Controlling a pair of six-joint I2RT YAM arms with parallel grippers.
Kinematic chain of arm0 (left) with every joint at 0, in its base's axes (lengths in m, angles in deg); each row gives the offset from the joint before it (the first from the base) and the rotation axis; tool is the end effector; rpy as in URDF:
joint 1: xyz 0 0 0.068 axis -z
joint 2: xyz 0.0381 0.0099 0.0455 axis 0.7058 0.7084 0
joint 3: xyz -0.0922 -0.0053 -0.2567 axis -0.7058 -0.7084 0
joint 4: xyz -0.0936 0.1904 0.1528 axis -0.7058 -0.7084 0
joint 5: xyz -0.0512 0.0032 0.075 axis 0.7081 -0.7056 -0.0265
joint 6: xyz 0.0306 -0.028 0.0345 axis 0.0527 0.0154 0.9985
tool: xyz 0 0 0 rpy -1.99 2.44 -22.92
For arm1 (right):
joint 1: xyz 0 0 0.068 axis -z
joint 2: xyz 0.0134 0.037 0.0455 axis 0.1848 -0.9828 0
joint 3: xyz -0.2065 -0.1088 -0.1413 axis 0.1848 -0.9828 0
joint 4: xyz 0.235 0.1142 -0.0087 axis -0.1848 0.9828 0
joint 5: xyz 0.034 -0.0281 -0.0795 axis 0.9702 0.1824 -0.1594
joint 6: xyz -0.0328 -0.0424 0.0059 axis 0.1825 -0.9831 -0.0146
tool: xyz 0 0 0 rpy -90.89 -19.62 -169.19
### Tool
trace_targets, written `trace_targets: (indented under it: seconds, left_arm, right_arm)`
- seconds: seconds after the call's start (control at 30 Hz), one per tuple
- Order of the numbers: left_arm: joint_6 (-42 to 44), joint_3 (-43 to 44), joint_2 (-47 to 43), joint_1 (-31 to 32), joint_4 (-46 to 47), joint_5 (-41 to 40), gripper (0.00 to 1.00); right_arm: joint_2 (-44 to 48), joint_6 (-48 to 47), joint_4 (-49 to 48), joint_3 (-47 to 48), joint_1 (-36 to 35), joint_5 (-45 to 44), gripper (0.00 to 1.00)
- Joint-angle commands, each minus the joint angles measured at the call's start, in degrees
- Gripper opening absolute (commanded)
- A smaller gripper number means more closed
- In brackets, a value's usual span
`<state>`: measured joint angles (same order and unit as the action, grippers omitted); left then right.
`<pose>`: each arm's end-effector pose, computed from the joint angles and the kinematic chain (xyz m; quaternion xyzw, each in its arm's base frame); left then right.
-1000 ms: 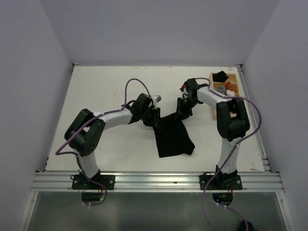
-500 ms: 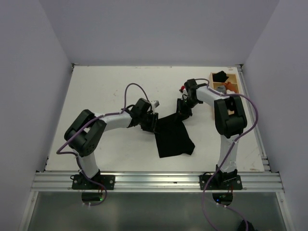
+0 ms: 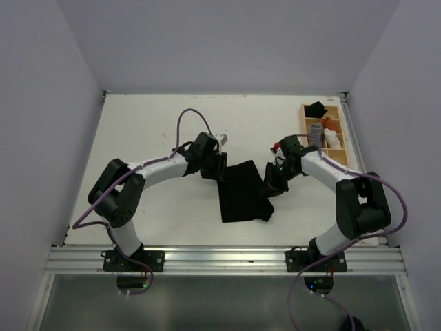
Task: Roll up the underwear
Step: Fold the underwear
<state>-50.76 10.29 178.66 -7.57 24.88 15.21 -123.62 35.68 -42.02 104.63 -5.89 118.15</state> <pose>0.2859 -0.2275 0.1733 0.1031 0.9430 -0.2497 0.1941 0.2698 0.0982 0.1852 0.0427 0.9606 0.2739 0.0205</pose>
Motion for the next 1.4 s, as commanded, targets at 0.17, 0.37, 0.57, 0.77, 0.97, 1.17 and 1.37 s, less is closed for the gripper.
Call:
trace_targets:
  seconds: [0.17, 0.37, 0.57, 0.77, 0.97, 1.17, 1.37]
  left_arm:
    - [-1.8, 0.2, -9.9, 0.9, -0.6, 4.6, 0.46]
    - [-8.3, -9.5, -11.5, 2.9, 10.7, 11.8, 0.41]
    - [-13.2, -16.9, -10.1, 6.0, 17.9, 11.0, 0.41]
    - [-11.6, -19.6, -7.8, 7.0, 15.7, 7.2, 0.4]
    - [-11.0, -22.1, -8.3, 7.0, 12.9, 5.6, 0.41]
    - [-13.8, -20.7, -12.0, 7.0, 9.0, 5.7, 0.46]
    - [-10.6, -5.5, -15.9, 6.5, -0.8, 2.1, 0.56]
  right_arm:
    - [6.7, 2.0, -3.5, -8.3, -0.3, 5.9, 0.21]
    - [7.1, 3.6, -6.9, -14.2, -0.4, 8.6, 0.21]
    - [8.8, 7.0, -9.8, -20.7, -0.4, 5.6, 0.21]
    - [10.5, 7.1, -7.3, -21.7, -0.4, 0.1, 0.21]
    - [9.5, 6.7, -4.8, -20.9, -0.3, -5.3, 0.21]
    - [9.3, 5.4, -0.4, -17.7, -0.3, -9.7, 0.21]
    - [9.3, 2.9, 6.9, -10.6, -0.5, -17.6, 0.21]
